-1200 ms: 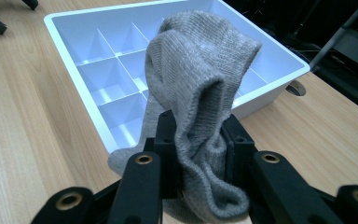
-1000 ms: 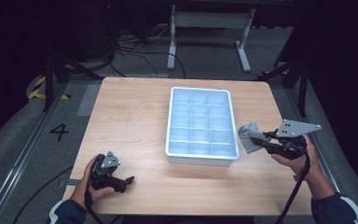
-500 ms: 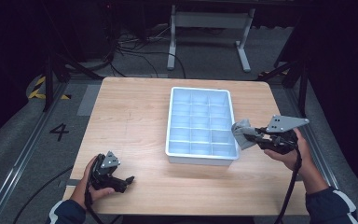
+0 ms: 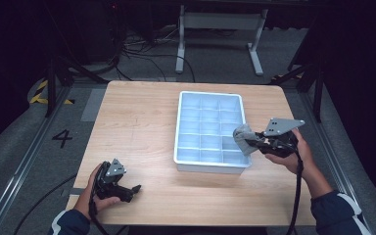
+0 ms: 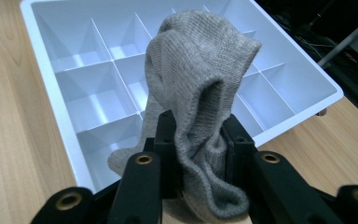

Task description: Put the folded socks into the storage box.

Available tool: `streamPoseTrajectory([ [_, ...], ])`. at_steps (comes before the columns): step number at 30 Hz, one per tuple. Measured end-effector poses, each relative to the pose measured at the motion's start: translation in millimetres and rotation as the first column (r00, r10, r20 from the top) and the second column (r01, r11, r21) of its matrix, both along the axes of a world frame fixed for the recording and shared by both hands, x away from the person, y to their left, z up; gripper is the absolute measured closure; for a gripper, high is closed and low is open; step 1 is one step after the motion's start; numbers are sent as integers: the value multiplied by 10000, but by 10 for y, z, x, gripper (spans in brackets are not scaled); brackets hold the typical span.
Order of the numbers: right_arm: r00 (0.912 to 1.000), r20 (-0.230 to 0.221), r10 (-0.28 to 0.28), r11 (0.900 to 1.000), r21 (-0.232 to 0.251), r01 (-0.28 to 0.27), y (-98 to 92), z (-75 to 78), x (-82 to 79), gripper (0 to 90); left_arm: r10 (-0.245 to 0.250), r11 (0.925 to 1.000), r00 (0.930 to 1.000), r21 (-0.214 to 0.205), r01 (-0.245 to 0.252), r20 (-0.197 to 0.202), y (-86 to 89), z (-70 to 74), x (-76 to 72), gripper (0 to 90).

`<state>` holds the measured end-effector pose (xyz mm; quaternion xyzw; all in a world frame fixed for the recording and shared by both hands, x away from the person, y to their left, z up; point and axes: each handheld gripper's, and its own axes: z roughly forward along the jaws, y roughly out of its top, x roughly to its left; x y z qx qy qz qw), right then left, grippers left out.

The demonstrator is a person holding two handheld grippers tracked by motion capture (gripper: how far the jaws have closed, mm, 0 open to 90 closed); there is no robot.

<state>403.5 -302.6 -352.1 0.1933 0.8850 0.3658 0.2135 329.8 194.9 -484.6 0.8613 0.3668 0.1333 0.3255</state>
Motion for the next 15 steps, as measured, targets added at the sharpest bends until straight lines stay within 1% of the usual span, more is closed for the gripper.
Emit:
streamPoseTrajectory([
  [6, 10000, 11, 35, 9982, -596, -34, 141, -58, 75, 726, 33, 10000, 10000, -40, -34, -20, -2, -2, -2, 1],
  [8, 10000, 19, -36, 9967, -812, 37, 184, -77, 107, 726, 49, 10000, 10000, -53, -49, -19, -3, -3, -3, 1],
  [15, 10000, 2, -26, 9920, -1260, 26, 304, -128, 177, 726, 18, 10000, 10000, -25, -18, -5, -1, -1, -1, 1],
])
